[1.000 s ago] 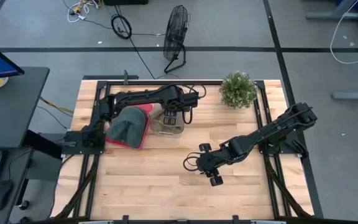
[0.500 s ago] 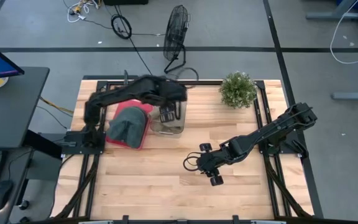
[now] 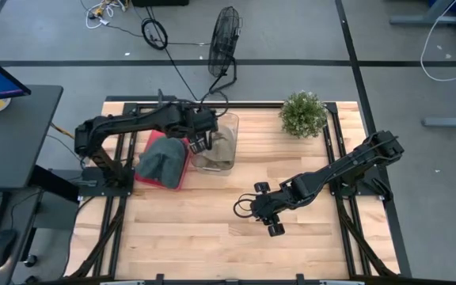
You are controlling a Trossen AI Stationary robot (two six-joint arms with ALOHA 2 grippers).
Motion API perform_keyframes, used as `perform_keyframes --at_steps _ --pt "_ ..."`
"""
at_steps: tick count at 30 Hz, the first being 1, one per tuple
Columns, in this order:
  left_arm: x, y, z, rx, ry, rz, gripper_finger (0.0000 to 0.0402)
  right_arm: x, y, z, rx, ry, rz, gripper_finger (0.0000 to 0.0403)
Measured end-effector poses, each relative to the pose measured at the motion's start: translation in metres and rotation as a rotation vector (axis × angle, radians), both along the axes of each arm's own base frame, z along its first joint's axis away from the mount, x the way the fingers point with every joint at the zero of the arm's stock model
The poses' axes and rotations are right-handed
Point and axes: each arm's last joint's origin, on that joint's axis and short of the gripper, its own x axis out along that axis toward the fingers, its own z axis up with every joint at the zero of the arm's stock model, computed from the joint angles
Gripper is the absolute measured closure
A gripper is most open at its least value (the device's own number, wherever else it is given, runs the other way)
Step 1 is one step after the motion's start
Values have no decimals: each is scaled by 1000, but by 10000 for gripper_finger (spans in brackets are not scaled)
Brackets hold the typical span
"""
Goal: Pick & Place hat
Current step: Put the brown cap into the transparent bin
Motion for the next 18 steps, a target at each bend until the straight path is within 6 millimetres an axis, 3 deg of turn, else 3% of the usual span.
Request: perform_keyframes --at_steps 4,8,13,18 --pt "-8 12 -37 -18 76 43 236 0 0 0 1 -1 0 239" --pt "-11 19 -61 -65 79 60 236 0 0 0 -10 -7 20 239" --pt "0 16 -67 -198 -66 -3 236 0 0 0 -22 -14 41 239" --pt "10 10 -65 -223 -146 -76 236 0 0 0 -21 -13 39 239"
